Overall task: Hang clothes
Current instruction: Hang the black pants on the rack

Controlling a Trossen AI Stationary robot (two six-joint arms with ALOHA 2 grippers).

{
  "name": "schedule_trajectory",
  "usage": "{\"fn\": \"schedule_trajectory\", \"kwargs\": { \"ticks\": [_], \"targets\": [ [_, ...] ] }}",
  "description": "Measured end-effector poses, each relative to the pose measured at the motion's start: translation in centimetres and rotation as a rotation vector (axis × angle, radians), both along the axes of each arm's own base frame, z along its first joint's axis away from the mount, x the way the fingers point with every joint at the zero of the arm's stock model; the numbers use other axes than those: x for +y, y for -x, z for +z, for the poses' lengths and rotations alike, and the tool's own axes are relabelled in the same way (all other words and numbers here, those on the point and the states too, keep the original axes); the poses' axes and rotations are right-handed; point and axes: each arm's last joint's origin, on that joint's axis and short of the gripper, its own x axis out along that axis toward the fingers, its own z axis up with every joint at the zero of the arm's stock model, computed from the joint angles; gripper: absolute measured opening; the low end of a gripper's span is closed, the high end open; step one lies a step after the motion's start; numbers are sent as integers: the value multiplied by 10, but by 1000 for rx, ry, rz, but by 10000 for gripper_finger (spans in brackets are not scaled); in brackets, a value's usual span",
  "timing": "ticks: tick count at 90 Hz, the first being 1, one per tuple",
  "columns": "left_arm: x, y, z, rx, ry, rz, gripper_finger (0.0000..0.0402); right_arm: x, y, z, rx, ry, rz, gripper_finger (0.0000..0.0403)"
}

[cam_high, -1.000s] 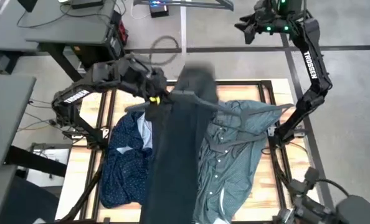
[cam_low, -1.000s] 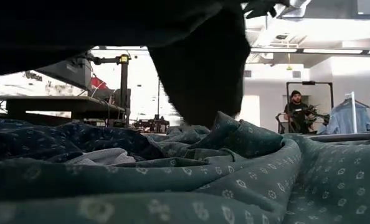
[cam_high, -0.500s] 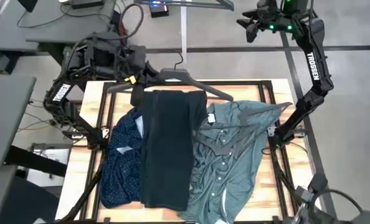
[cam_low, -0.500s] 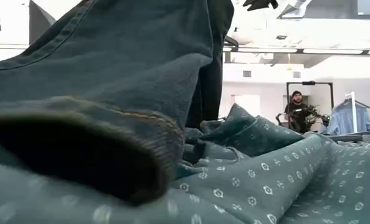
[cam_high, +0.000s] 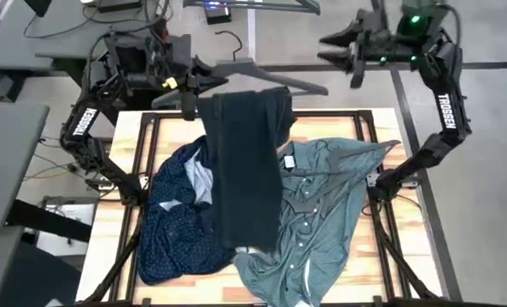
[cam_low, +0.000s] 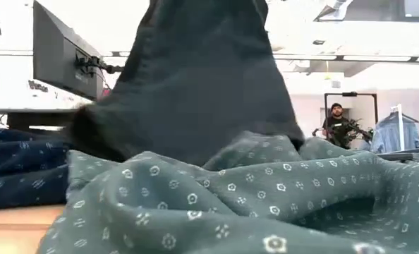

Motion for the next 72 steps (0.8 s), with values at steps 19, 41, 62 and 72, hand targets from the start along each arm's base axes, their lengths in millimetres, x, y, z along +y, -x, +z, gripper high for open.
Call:
{"fn": "schedule_trajectory", "kwargs": {
  "ticks": [19, 41, 62, 72],
  "targets": [
    [6, -2, -4, 28, 1, -5, 23, -7, -23, -24, 165, -27, 38, 178],
    [15, 0, -6, 37, 0, 17, 23, -5, -42, -34, 214, -25, 99, 178],
    [19, 1, -7, 51, -4, 20, 23, -5, -37, -32, 208, -21, 91, 178],
    [21, 3, -11, 84, 11, 49, 23, -1, -27, -24, 167, 1, 75, 178]
  ]
}}
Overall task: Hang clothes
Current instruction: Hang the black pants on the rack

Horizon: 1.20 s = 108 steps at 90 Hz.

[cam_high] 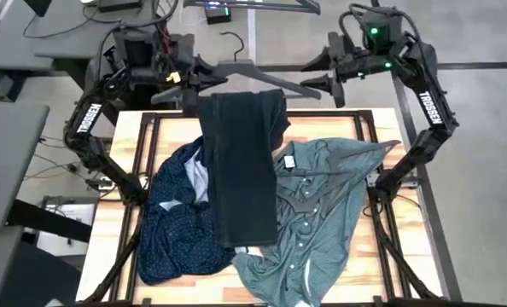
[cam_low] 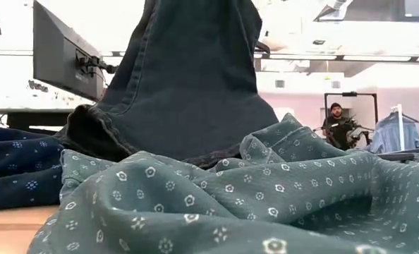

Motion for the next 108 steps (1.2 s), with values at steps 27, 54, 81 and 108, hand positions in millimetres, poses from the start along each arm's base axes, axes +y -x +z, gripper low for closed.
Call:
{"fn": "schedule_trajectory", "kwargs": {
  "ticks": [27, 54, 81, 108],
  "targets": [
    [1, 0, 2, -17, -15, -5, 23, -3, -17, -14, 64, -50, 31, 178],
    [1, -1, 3, -29, -11, -4, 23, -7, -32, -24, 98, -63, 55, 172],
    [1, -2, 4, -39, -22, -9, 23, -8, -33, -26, 114, -70, 50, 74],
    [10, 6, -7, 99, -31, 238, 82, -21, -27, -26, 129, -12, -44, 30]
  ]
}}
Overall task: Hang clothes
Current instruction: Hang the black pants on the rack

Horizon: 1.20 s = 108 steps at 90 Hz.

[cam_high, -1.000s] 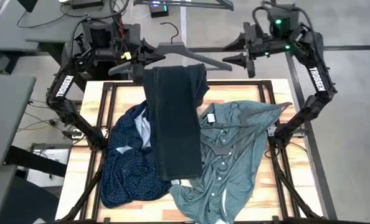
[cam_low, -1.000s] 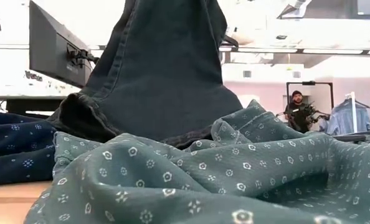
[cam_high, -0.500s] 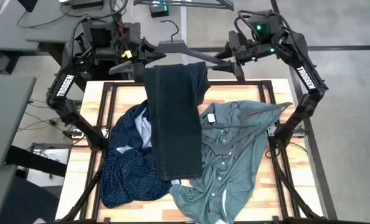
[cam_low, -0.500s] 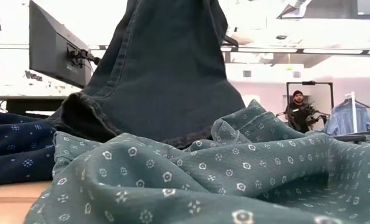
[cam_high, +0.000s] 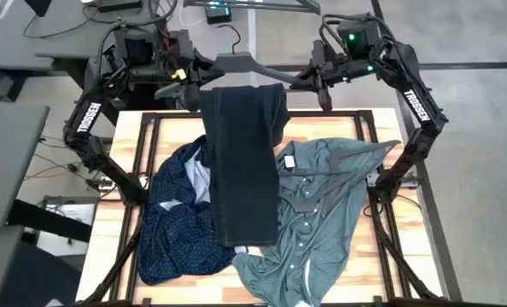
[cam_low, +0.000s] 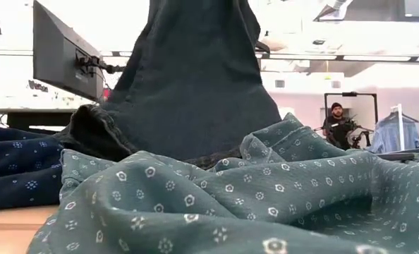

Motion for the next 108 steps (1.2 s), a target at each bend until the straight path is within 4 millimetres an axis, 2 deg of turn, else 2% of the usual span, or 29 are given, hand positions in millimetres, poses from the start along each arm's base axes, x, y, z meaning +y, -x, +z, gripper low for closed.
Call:
{"fn": "schedule_trajectory", "kwargs": {
  "ticks": [19, 33, 49, 58, 73, 96, 108],
  "targets": [
    [32, 23, -24, 265, 41, 301, 134, -24, 14, 7, -55, 51, -136, 30],
    [60, 42, -27, 335, -4, 397, 148, -51, 23, 16, -169, 101, -241, 30],
    [84, 50, -29, 293, -10, 436, 149, -85, 29, 16, -249, 111, -348, 30],
    [91, 56, -30, 291, 5, 437, 150, -101, 30, 11, -250, 118, -377, 30],
    [98, 52, -34, 308, -9, 418, 150, -118, 37, 5, -246, 109, -408, 30],
    [99, 53, -32, 295, -22, 426, 150, -129, 46, 4, -254, 125, -397, 30],
    [100, 52, -32, 289, -28, 419, 150, -142, 48, 1, -292, 134, -327, 30]
  ]
}}
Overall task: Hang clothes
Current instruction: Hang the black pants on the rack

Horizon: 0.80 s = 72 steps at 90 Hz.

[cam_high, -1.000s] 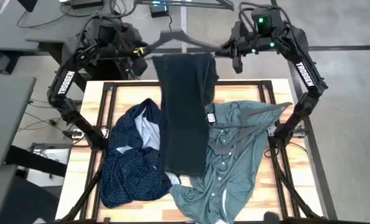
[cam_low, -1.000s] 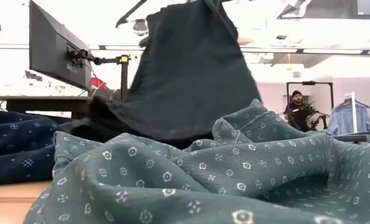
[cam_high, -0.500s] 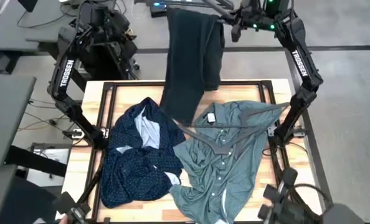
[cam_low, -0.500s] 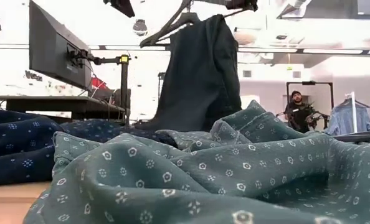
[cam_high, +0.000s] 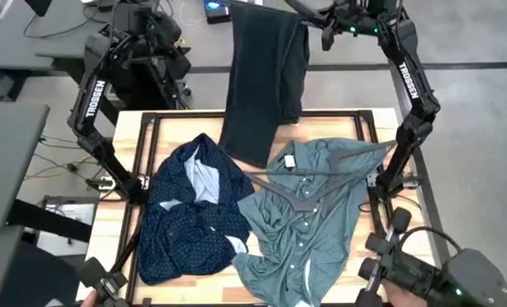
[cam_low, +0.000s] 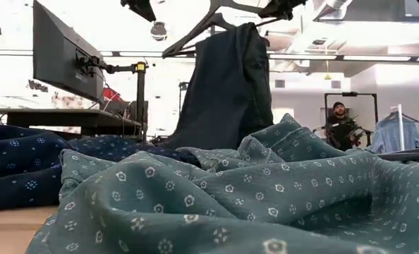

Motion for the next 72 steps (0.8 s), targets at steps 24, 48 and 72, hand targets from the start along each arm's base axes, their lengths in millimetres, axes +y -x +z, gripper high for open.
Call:
{"fn": "schedule_trajectory", "kwargs": {
  "ticks": [24, 48, 72],
  "targets": [
    [1, -1, 2, -23, -18, 7, 150, -39, -16, -27, -4, -1, 25, 30],
    [1, 0, 1, -48, 25, 39, 150, -59, -21, -39, -4, 19, 15, 35],
    [0, 1, -1, -53, 49, 49, 150, -55, -5, -31, 55, 28, -344, 163]
  ]
}}
